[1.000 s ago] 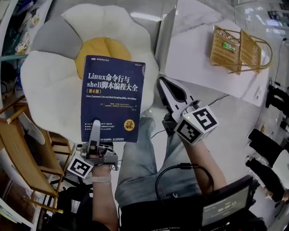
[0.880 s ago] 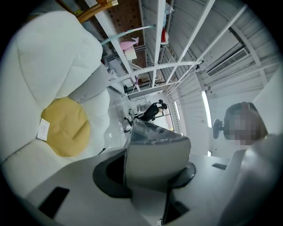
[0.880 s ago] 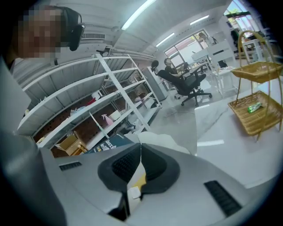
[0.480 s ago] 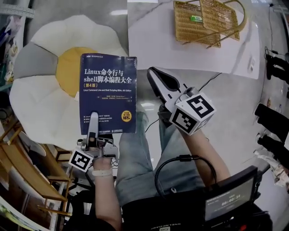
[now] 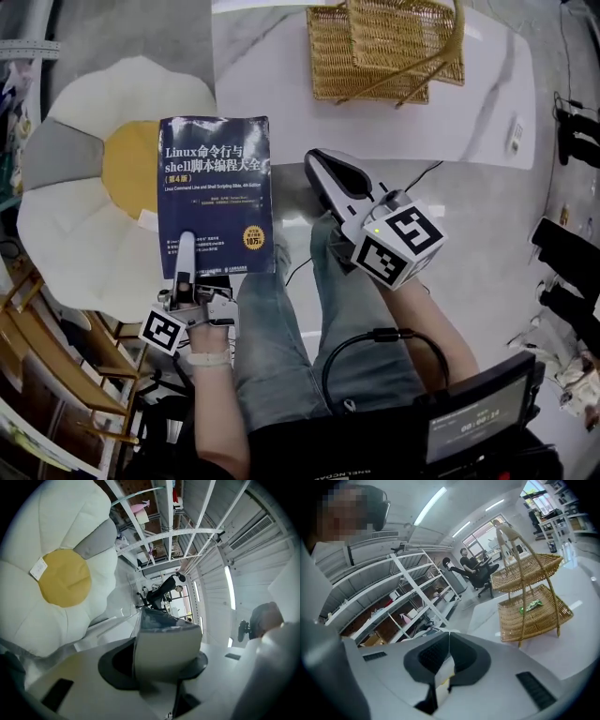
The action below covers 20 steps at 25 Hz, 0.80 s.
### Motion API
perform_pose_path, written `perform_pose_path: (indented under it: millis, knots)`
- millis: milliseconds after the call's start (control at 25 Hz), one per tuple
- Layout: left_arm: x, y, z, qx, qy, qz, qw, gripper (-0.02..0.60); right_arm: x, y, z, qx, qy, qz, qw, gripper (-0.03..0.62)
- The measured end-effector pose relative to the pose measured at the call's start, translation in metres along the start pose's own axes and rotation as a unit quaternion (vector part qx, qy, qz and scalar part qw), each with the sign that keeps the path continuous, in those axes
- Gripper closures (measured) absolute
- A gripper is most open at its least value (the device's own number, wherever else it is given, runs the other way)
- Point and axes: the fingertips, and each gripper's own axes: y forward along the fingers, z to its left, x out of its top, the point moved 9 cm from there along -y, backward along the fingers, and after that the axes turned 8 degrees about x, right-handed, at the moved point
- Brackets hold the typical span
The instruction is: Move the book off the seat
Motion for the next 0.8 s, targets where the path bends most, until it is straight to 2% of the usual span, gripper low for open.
perform_pose_path:
  millis: [200, 560, 800]
  knots:
    - [0.001, -0.003, -0.018, 0.0, -0.003, 0.016, 0.9999, 0.414, 0.006, -0.024, 0.025, -0.013, 0.002, 0.002, 1.0, 0.58]
    - [-0.008, -0.004, -0.02, -0.007, -0.008, -0.025, 0.9996, 0.413, -0.005, -0.054, 0.025, -0.005, 0.001, 0.01, 1.0, 0.58]
    - [-0.009, -0.007, -0.014, -0.007, -0.014, -0.014, 0.9998, 0.413, -0.026, -0.078, 0.037, -0.024, 0.014, 0.004, 1.0, 0.58]
